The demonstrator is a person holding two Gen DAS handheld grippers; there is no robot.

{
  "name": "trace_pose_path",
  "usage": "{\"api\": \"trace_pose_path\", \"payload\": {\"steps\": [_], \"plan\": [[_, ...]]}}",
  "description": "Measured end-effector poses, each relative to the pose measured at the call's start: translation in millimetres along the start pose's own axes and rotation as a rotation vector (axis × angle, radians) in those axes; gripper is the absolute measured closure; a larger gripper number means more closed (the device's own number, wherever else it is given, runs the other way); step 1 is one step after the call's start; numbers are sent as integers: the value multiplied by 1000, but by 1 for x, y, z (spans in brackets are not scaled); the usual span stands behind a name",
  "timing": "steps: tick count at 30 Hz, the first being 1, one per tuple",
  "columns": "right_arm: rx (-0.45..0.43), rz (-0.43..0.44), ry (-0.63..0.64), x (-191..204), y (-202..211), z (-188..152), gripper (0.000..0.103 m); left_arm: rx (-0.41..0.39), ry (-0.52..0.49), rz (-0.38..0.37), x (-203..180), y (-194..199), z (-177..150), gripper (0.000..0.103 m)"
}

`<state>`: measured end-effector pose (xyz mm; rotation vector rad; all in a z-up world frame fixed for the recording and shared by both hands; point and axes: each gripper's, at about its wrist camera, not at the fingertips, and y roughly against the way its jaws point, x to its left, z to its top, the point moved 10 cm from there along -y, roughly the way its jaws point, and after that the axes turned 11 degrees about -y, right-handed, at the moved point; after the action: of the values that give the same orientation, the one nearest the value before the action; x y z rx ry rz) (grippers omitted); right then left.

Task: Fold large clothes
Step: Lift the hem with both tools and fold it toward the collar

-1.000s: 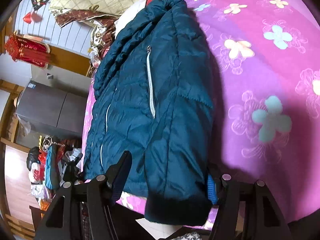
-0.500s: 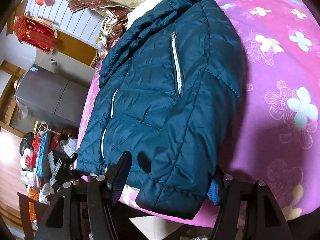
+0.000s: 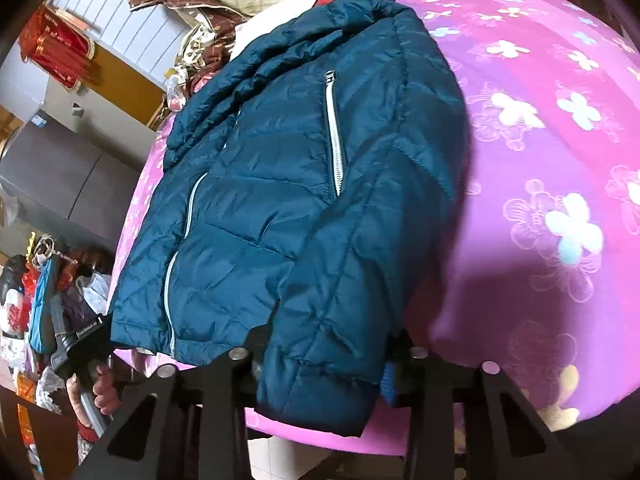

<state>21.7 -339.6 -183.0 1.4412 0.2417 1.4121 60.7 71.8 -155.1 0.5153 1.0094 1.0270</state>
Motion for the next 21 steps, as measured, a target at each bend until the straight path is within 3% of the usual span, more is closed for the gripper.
{"api": "trace_pose_path", "payload": {"steps": [6,11,21], "plan": [[-39,91,-61,0,36,13,80,-109,21,2,-4,46,13,93],[-82,175,-94,3,78,23,84,-191,-18,-23,-27,86,21,94],[-135,212,-15,20,145,7,85,-271,-61,-75,-53,147,4,95]]}}
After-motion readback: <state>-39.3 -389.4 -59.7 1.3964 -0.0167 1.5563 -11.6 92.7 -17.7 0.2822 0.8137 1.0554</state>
